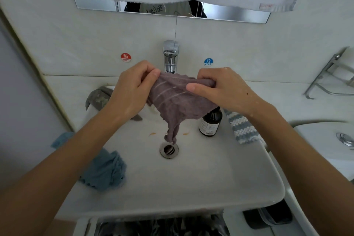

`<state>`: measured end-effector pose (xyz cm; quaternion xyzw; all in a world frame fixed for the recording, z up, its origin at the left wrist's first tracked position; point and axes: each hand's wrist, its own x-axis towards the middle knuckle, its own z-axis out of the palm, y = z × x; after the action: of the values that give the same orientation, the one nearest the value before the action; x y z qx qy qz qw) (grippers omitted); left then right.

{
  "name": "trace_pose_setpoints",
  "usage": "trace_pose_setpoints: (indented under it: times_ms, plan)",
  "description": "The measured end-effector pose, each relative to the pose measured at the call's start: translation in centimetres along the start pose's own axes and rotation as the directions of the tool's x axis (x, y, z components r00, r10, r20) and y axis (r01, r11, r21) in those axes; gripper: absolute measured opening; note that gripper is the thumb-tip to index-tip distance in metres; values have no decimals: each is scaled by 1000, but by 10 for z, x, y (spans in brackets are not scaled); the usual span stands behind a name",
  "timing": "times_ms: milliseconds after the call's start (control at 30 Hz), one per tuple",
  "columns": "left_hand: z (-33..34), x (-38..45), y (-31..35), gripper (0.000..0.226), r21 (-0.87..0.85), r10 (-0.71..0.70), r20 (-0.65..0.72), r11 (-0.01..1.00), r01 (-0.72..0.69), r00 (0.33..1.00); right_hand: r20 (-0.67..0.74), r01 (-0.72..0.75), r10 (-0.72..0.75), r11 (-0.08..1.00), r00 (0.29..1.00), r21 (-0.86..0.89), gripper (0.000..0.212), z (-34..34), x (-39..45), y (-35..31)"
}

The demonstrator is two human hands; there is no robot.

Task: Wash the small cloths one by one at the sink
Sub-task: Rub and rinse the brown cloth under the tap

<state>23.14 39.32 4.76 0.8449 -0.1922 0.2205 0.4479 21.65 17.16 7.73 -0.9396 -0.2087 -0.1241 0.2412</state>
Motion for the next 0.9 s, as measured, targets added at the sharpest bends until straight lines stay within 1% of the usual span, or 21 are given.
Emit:
trace_pose_setpoints:
  times_ms: [67, 100, 167, 233, 333, 400, 500, 567, 600, 700, 767, 833, 900]
  plan:
    - [-2, 2, -3, 21, -3, -14, 53, 1000, 14, 999, -13, 26, -26, 999, 1000, 38, 29, -3, -1, 4]
    - [-3, 3, -5, 20, -1, -15, 79, 1000, 15, 997, -12, 50, -50, 998, 999, 44, 26, -3, -1, 6]
    - [-4, 3, -5, 19, 2, -17, 119, 1000, 17, 993, -9, 81, -81, 995, 997, 61, 28, -3, 0, 10]
    - [-5, 2, -5, 20, 8, -17, 152, 1000, 16, 988, 15, 63, -66, 988, 998, 141, 32, -3, 0, 12]
    - [-8, 2, -3, 21, 27, -31, 227, 999, 25, 973, 44, 32, -47, 954, 998, 298, 26, -1, -3, 13]
    - [-9, 2, -1, 22, 33, -48, 287, 999, 40, 957, 3, 20, -23, 923, 1000, 385, 20, 2, -4, 12]
    - [-11, 3, 3, 23, -19, -55, 341, 998, 65, 938, -67, 1, 37, 874, 997, 486, 24, 6, -4, 8]
    - [-15, 4, 6, 15, -91, -73, 404, 989, 119, 912, -100, -10, 76, 842, 992, 540, 24, 9, -3, 7]
    - [-18, 4, 6, 11, -105, -85, 459, 983, 149, 884, -116, -12, 91, 832, 989, 554, 23, 11, -3, 7]
    - [-25, 8, -1, 21, -44, -119, 621, 982, 186, 775, -136, -39, 147, 804, 980, 594, 19, 12, -3, 9]
    - [-29, 9, -5, 15, 40, -145, 673, 986, 160, 725, -129, -67, 189, 774, 974, 630, 22, 11, -3, 11]
    - [-32, 10, -10, 5, 181, -179, 683, 981, 74, 708, -122, -107, 238, 763, 964, 637, 25, 11, -4, 14]
    - [-37, 11, -15, 11, 254, -203, 681, 967, 34, 703, -111, -150, 309, 706, 945, 692, 25, 10, -5, 16]
